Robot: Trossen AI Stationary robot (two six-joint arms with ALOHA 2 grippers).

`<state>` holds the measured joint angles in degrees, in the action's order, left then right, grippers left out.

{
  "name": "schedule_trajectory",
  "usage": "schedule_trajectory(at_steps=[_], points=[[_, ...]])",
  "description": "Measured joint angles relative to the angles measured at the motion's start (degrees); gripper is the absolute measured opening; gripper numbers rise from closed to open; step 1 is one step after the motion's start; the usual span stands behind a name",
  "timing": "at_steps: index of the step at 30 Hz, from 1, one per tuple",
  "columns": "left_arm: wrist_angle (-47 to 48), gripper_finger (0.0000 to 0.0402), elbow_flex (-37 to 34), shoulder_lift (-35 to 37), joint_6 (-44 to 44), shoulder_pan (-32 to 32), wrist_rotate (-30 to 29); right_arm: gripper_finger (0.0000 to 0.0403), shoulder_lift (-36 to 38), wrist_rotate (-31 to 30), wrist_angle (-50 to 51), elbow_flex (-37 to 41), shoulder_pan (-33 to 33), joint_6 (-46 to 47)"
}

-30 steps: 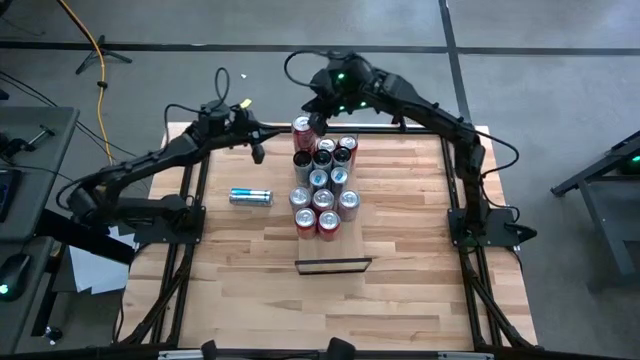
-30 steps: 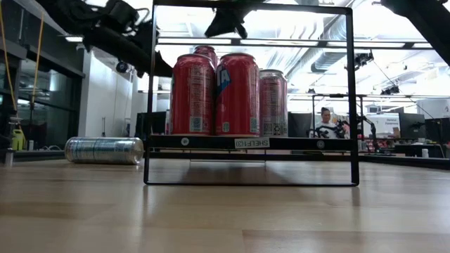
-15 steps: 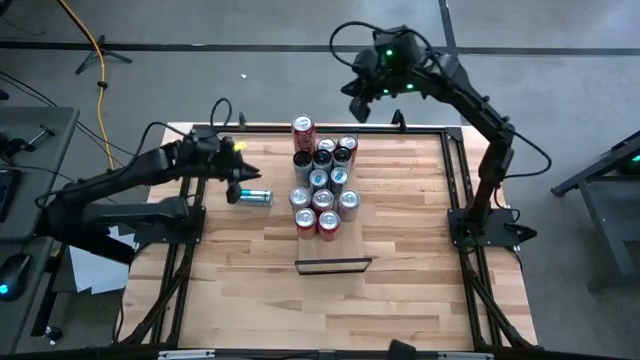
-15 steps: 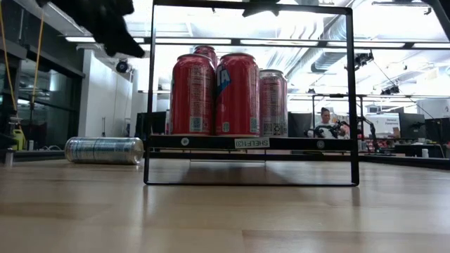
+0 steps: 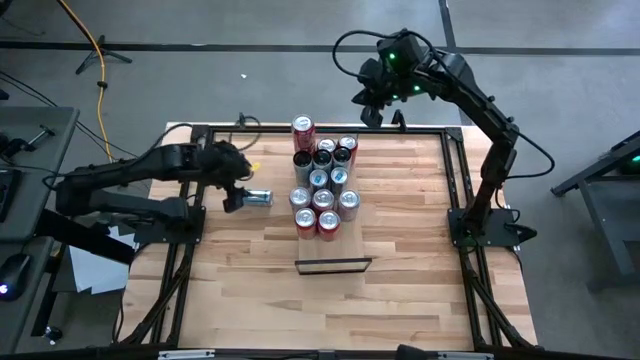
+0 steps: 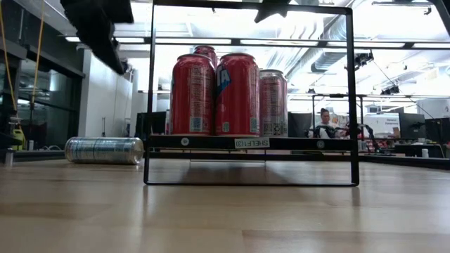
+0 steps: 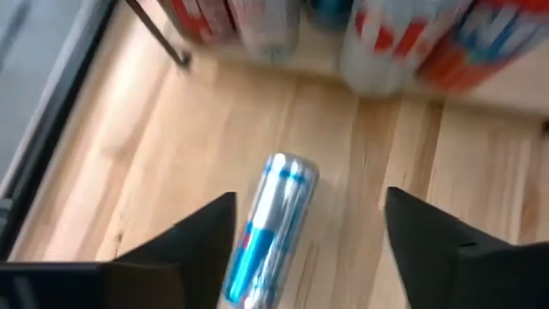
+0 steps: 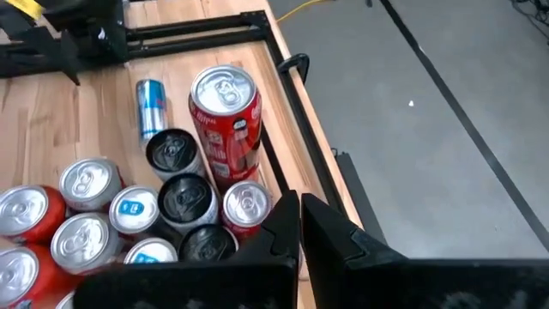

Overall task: Place canned beverage on shelf
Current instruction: Put the blue soda can on the shelf aligned with the other blue soda can

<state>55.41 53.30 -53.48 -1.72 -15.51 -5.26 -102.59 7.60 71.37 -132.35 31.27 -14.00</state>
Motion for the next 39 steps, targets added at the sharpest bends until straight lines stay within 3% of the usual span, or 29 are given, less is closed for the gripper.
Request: schedule_trajectory(at_steps=[7,19,26,30,39], points=[[1.38,0.0312,0.00,-9.86,-4.52,-2.65,0.26,0.0000,0.00,0.08,2.30,0.00,0.24,-0.04],[4.49,0.0320,-0.03,-24.82,-15.63,-6.65,0.23,0.0000,-0.02,0.14,13.80,0.00,0.24,-1.56],[3.26,0.0321,-5.64,-26.25,-16.75,-6.71,0.05,0.0000,1.13,1.68,15.64,0.00,0.24,-2.63],[-0.76,0.0321,-8.47,-26.27,-15.18,-6.71,-2.96,0.0000,2.06,2.14,14.60,0.00,0.24,-2.78],[-5.10,0.0321,-9.49,-27.30,-13.39,-6.71,-4.09,0.0000,2.69,4.57,13.59,0.00,0.09,-2.42]])
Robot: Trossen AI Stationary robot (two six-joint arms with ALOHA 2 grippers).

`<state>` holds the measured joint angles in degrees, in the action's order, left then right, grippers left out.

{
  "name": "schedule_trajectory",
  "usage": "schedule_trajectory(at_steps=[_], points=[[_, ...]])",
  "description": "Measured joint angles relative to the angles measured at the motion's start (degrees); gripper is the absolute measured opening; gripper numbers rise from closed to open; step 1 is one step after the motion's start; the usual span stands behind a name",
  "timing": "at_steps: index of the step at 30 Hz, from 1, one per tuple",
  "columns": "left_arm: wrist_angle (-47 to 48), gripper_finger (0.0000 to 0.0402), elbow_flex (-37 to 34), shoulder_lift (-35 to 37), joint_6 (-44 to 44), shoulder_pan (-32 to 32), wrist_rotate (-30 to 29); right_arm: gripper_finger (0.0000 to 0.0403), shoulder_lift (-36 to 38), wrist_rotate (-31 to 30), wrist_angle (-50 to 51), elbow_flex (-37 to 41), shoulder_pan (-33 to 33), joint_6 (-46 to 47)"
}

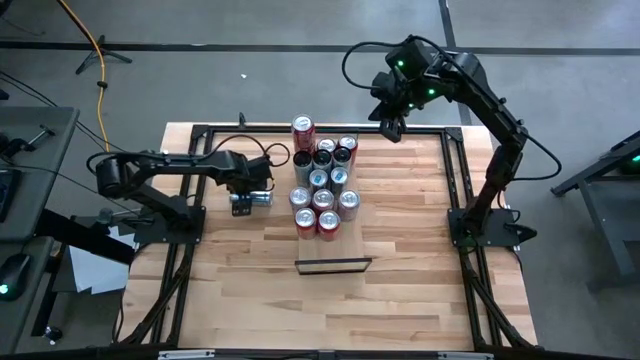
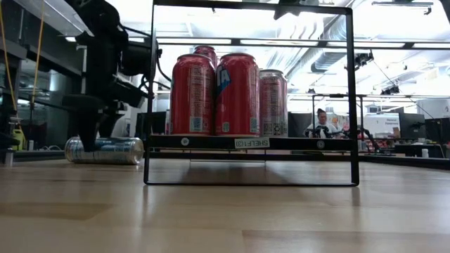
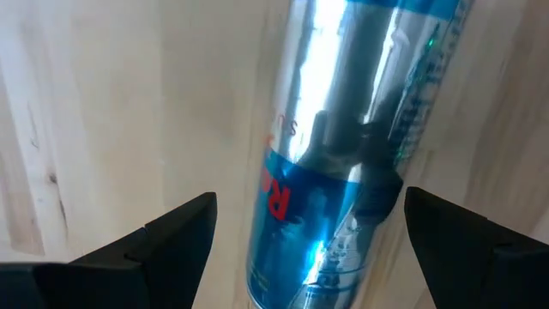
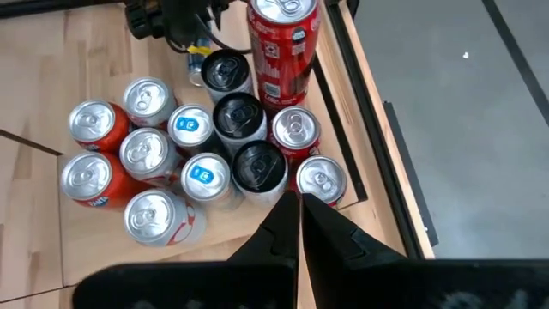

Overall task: Place canned beverage on shelf
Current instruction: Put the blue soda can on the shelf aligned with the other blue soda can

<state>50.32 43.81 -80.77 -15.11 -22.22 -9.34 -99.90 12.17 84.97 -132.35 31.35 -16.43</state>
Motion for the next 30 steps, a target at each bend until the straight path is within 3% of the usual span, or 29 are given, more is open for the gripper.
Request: schedule_trajectory(at_steps=[12,15,19,22,30], points=[[2.37,0.0310,-0.02,-5.93,0.00,0.02,-1.57,0.0000,0.00,1.37,0.09,0.00,0.00,0.94],[3.06,0.0271,0.03,-6.01,0.25,0.07,-1.64,0.0000,0.00,1.37,0.07,0.00,0.00,0.93],[8.43,0.0180,2.09,-4.26,2.94,0.11,-0.30,0.0000,0.00,1.37,-0.31,0.00,0.00,0.46],[14.93,0.0115,5.74,-1.93,5.27,0.11,2.07,0.0000,0.00,1.80,-2.27,0.00,0.00,-0.08],[35.45,0.0111,26.83,6.45,10.46,0.77,10.47,0.0000,0.00,13.89,-8.73,0.00,0.00,0.10]])
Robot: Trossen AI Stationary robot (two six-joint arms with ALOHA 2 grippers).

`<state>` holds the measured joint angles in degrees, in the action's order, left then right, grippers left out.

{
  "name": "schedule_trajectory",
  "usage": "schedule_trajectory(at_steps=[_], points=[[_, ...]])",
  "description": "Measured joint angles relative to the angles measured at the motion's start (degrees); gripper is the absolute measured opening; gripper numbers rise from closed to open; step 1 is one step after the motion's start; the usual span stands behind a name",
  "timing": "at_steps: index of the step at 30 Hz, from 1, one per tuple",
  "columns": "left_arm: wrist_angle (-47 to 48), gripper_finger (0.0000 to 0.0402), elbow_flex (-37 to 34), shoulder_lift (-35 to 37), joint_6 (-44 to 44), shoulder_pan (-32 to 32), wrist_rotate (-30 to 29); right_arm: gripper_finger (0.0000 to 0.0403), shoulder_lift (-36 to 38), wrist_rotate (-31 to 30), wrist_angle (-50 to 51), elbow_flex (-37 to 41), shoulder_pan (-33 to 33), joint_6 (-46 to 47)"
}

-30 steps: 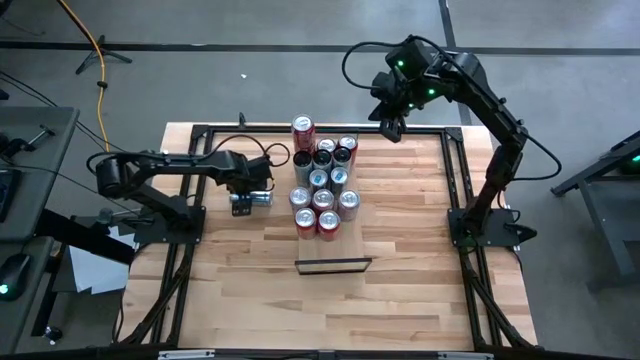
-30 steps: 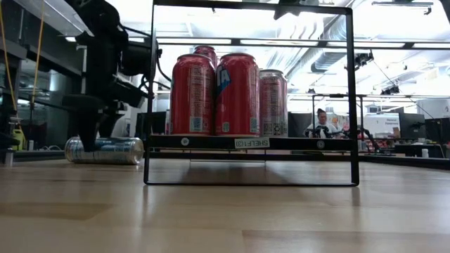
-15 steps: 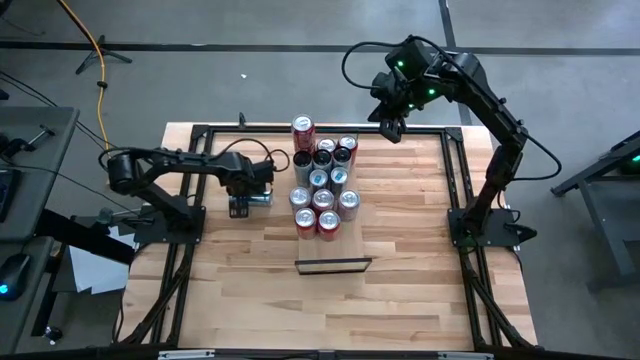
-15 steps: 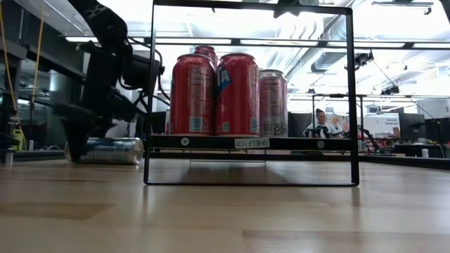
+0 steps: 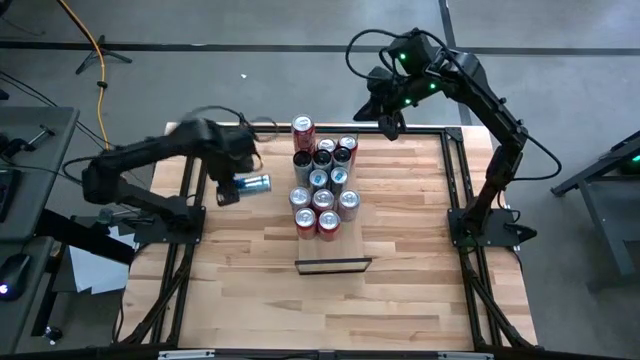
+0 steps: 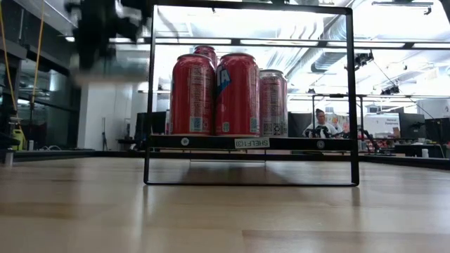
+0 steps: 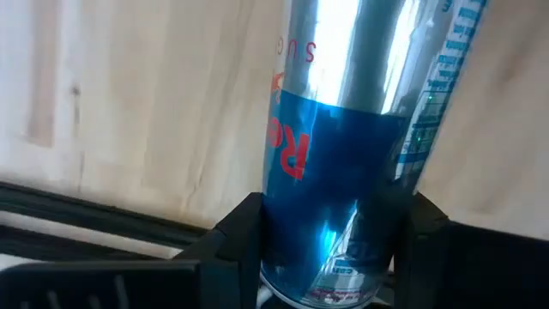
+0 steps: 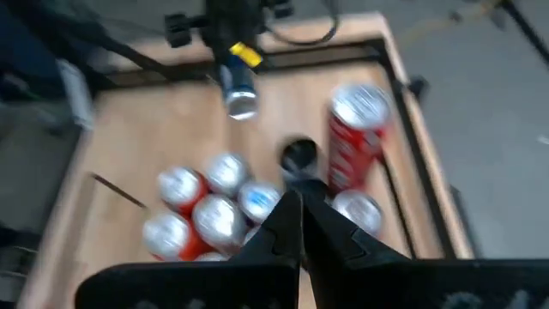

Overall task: Place canned beverage on shelf
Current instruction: Put the blue soda can on the shelf aligned with the other blue soda can

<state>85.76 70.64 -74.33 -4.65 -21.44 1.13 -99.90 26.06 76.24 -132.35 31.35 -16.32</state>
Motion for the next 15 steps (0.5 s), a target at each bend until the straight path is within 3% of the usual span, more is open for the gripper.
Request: schedule_trajectory(at_steps=[3,8,12,15], points=[[4.89,0.0111,11.02,2.42,1.96,1.65,2.67,0.0000,-0.08,7.02,-3.72,0.00,-0.19,2.08],[1.17,0.0119,26.45,6.77,7.67,5.47,10.10,0.0000,-1.00,18.31,-12.06,0.00,-1.99,7.18],[-4.38,0.0118,33.09,8.58,12.90,8.97,10.21,0.0000,-2.09,27.05,-18.60,0.00,-5.86,7.92],[-7.44,0.0118,34.65,9.05,16.89,11.20,6.80,0.0000,-2.56,28.29,-22.43,0.01,-9.57,8.73]])
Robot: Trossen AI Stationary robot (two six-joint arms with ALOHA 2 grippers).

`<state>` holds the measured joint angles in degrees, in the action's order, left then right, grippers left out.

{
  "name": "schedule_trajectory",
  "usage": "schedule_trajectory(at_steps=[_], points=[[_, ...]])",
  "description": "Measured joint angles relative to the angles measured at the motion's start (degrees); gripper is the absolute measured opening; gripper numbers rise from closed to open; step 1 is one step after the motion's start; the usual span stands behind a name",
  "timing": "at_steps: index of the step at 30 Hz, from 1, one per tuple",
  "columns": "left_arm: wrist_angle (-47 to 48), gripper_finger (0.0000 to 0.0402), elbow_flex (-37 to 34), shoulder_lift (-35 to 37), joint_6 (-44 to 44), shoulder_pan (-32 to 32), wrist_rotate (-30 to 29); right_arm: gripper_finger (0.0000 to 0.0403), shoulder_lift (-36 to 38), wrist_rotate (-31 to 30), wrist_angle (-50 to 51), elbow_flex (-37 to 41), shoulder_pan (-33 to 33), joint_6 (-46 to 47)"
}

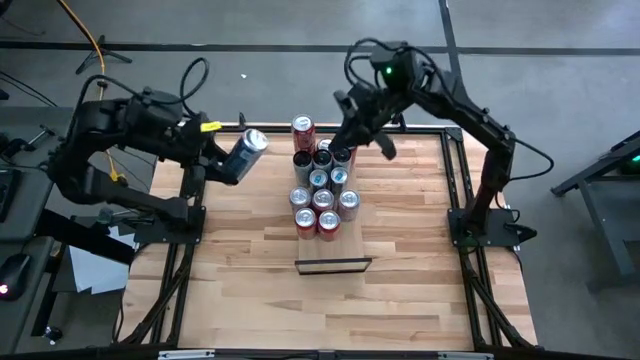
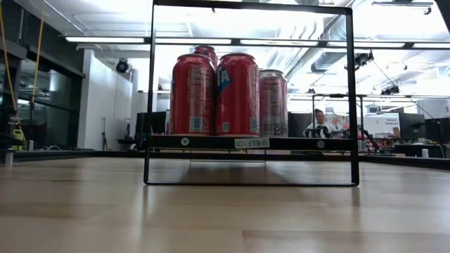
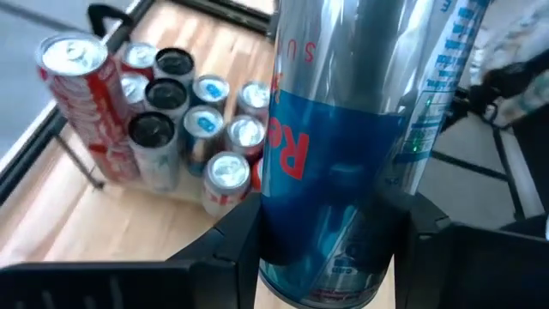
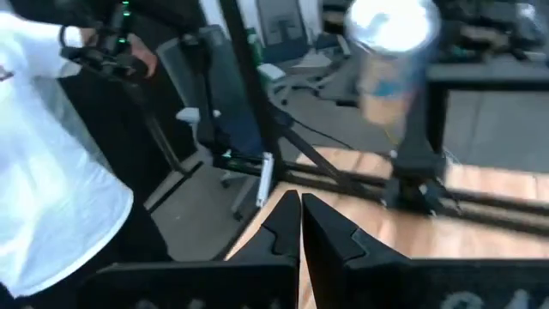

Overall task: Place canned beverage on shelf
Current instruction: Put the blue soda can on the shelf aligned with the other blue soda can

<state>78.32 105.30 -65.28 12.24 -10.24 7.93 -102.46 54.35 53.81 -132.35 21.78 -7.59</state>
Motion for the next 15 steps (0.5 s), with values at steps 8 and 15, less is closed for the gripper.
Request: schedule_trajectory(at_steps=[8,15], points=[[2.91,0.0118,-0.68,-7.13,2.61,7.53,-1.21,0.0010,-0.36,-12.75,-10.53,0.01,-8.19,6.15],[5.91,0.0118,-0.68,-15.13,-0.40,13.99,-1.02,0.0123,-0.32,-19.87,-5.22,0.01,-11.18,6.89]])
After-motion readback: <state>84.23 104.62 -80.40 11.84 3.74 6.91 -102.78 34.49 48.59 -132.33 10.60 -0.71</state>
